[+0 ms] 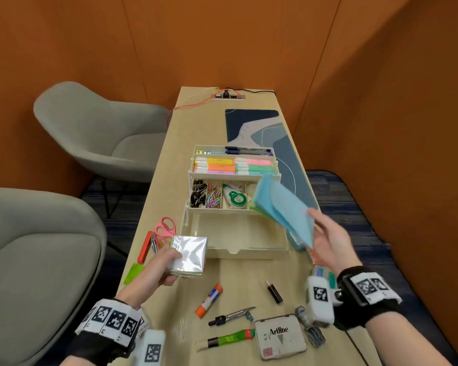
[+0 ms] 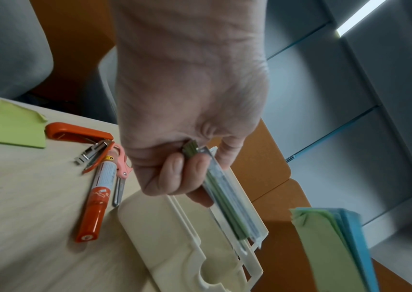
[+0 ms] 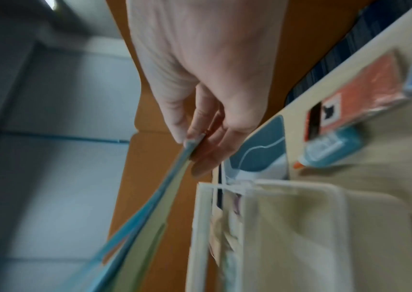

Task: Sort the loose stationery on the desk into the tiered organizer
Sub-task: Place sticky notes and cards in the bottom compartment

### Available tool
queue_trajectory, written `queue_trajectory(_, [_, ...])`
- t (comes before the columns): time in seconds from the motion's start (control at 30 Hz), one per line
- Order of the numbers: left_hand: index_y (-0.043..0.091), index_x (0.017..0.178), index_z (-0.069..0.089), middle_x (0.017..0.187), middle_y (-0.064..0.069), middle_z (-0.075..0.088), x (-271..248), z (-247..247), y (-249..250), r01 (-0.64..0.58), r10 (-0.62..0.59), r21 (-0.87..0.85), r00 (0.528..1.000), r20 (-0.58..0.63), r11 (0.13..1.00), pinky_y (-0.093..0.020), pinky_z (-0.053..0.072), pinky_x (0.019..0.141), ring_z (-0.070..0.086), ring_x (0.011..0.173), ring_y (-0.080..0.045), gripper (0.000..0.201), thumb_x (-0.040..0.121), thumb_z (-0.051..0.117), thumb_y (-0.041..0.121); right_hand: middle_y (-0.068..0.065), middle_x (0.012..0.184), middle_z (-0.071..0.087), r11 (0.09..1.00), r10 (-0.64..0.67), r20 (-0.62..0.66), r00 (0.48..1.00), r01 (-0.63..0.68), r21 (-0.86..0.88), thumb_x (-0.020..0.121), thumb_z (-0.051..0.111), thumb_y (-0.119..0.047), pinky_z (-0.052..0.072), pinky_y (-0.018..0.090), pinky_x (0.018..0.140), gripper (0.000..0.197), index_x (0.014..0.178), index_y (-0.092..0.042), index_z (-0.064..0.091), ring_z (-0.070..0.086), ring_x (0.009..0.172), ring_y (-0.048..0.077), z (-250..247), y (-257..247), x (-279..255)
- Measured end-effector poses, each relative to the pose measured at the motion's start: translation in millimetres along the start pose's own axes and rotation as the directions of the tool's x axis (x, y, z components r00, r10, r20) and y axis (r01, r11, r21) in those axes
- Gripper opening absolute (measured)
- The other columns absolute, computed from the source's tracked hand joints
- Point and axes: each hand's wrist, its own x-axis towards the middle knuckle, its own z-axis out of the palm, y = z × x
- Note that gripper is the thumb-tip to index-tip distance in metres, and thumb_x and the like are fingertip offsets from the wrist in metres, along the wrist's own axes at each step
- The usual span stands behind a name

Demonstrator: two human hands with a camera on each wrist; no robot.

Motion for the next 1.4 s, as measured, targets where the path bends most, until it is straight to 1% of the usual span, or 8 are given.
queue_trajectory(0.2, [0.009,0.102,0.047,0.062,-0.005,0.036,-7,-11,-7,-0.031,0.03,-0.019,0.999,-0.042,0.999,-0.022,0.024,0.042,0.027,0.044,-0.012,0.025,0.082,0.046,0.023,0.022,0.119,0.057,0.976,0.217,0.071,0.974,-0.217,-0.011,0.089,0.041,0.013,0.052,0.032,0.069,0.033,0.121,0.01,0.05,0.059,0.094,0.025,42,46,-8])
queue_trajectory(0.5, [0.008,0.091,0.045,0.057,-0.004,0.037,-13,-23,-13,-0.006,0.0,-0.052,0.994,-0.113,0.999,-0.021,0.022,0.041,0.027,0.04,-0.012,0.009,0.093,0.036,0.008,0.019,0.14,0.045,0.912,0.376,0.057,0.925,-0.38,0.154,0.091,0.026,0.014,0.041,0.029,0.098,0.045,0.135,0.01,0.038,0.055,0.083,0.019,78,24,22])
queue_trajectory(0.6, [0.006,0.098,0.047,0.056,-0.003,0.04,-12,-22,-13,-0.001,-0.007,-0.065,0.993,-0.117,0.998,-0.02,0.023,0.04,0.028,0.039,-0.012,0.012,0.093,0.037,0.008,0.019,0.139,0.045,0.911,0.407,0.062,0.911,-0.41,0.045,0.092,0.024,0.013,0.043,0.027,0.082,0.045,0.134,0.009,0.039,0.056,0.09,0.021,87,31,24])
queue_trajectory(0.77, [0.001,0.117,0.044,0.064,-0.008,0.044,-8,-21,-15,0.009,-0.015,-0.067,0.995,-0.103,0.998,-0.02,0.025,0.039,0.03,0.04,-0.012,0.027,0.092,0.042,0.011,0.026,0.129,0.055,0.883,0.287,-0.11,0.951,-0.308,-0.353,0.088,0.038,0.013,0.046,0.041,0.099,0.036,0.118,0.011,0.057,0.057,0.107,0.035,88,45,42])
queue_trajectory(1.0, [0.001,0.12,0.043,0.063,-0.007,0.045,-6,-19,-14,0.007,-0.015,-0.088,0.996,-0.092,0.996,-0.019,0.026,0.038,0.031,0.04,-0.011,0.053,0.073,0.05,0.024,0.015,0.132,0.045,0.298,-0.016,0.12,0.993,0.12,-0.947,0.095,0.039,-0.009,0.037,0.044,0.107,0.031,0.118,-0.007,0.06,0.048,0.121,0.03,108,71,24])
queue_trajectory(1.13, [-0.001,0.12,0.043,0.063,-0.006,0.04,-3,-11,-10,-0.009,0.006,-0.069,0.999,-0.049,0.998,-0.019,0.024,0.038,0.03,0.04,-0.011,0.044,0.082,0.048,0.019,0.017,0.103,0.054,0.003,0.266,0.271,0.925,0.281,-0.96,0.1,0.018,-0.033,0.04,0.05,0.098,0.034,0.09,-0.011,0.042,0.055,0.107,0.031,125,85,15])
queue_trajectory(1.23, [0.001,0.119,0.042,0.065,-0.007,0.04,-5,-7,-4,-0.014,0.013,-0.045,0.999,-0.037,0.999,-0.02,0.026,0.039,0.031,0.041,-0.011,0.041,0.083,0.048,0.019,0.011,0.148,0.038,-0.123,0.406,0.094,0.909,0.156,-0.98,0.091,0.002,-0.062,0.019,0.053,0.113,0.076,0.139,-0.016,0.04,0.035,0.136,0.03,118,90,30])
queue_trajectory(1.4, [0.001,0.12,0.039,0.06,-0.003,0.051,3,3,7,-0.01,0.011,0.021,1.0,-0.028,1.0,-0.02,0.027,0.041,0.037,0.041,-0.011,0.03,0.093,0.042,0.014,0.01,0.152,0.031,-0.139,0.411,0.073,0.909,0.142,-0.98,0.091,0.002,-0.065,0.016,0.049,0.116,0.08,0.146,-0.015,0.033,0.031,0.139,0.028,103,80,38])
